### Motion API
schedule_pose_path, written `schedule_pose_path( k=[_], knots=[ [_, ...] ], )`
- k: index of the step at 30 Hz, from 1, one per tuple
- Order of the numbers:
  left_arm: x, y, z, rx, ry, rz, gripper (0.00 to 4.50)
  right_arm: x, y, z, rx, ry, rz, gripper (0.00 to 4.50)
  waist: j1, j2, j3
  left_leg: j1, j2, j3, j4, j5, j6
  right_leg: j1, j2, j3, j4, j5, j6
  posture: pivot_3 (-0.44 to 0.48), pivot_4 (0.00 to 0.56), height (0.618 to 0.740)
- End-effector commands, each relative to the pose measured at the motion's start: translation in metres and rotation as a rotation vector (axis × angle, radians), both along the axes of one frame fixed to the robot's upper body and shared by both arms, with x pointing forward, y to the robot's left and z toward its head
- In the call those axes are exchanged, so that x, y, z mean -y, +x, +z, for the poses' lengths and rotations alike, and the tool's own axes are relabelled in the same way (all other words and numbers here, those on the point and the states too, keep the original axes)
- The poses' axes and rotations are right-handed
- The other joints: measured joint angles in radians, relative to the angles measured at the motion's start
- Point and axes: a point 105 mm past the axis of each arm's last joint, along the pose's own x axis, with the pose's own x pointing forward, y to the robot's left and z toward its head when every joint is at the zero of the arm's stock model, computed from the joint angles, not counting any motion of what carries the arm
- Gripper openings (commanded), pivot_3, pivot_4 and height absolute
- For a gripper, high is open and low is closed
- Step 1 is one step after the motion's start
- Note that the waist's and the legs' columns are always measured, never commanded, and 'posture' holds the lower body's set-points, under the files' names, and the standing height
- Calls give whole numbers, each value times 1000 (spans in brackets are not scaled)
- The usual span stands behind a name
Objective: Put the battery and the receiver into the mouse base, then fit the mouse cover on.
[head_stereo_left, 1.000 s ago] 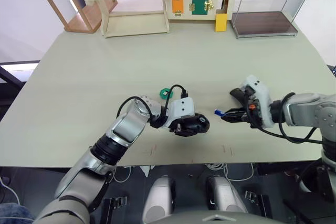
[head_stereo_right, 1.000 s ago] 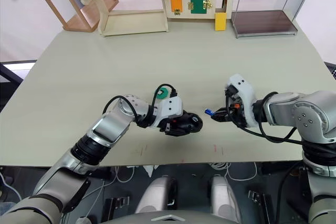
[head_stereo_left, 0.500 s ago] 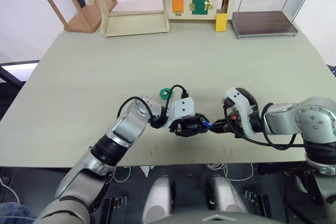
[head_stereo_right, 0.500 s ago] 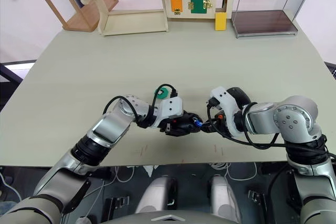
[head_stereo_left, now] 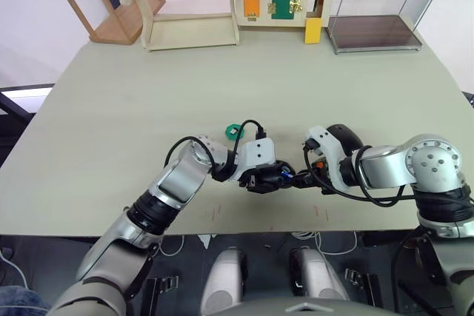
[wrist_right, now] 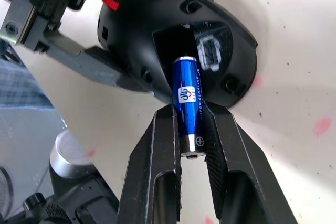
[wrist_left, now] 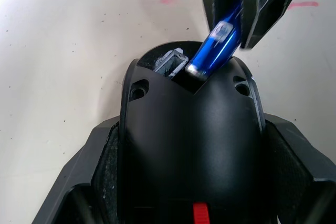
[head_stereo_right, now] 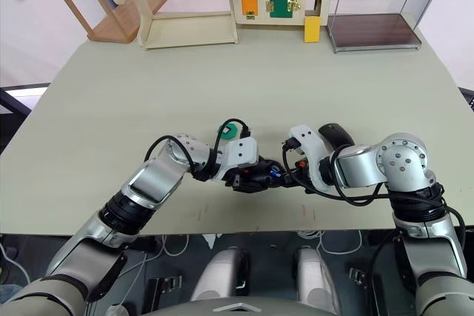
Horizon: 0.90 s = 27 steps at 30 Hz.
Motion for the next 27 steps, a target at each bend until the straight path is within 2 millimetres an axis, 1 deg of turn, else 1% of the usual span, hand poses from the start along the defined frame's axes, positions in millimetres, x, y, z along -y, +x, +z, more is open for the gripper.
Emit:
schedule_pose_path(
  k=[1, 8, 27],
  knots=[
    [-6, -5, -21, -63, 56, 29, 2955, -8, 2, 1, -6, -4, 11, 100, -1, 0, 0, 0, 0, -1, 0, 0, 0, 0, 0, -1, 0, 0, 0, 0, 150, 740],
    [-5, -6, -21, -64, 56, 28, 2955, -14, 5, 0, -16, -6, 3, 100, -6, 1, -2, 0, 1, -5, 0, 0, 1, 0, 2, -4, -1, 1, -2, 0, 150, 740],
    [-4, -8, -23, -70, 53, 26, 2955, -16, 4, 4, -6, -7, 12, 100, -12, 2, -4, 0, 1, -6, 0, 1, 1, 0, 2, -5, -1, 1, -2, 0, 150, 740]
  ],
)
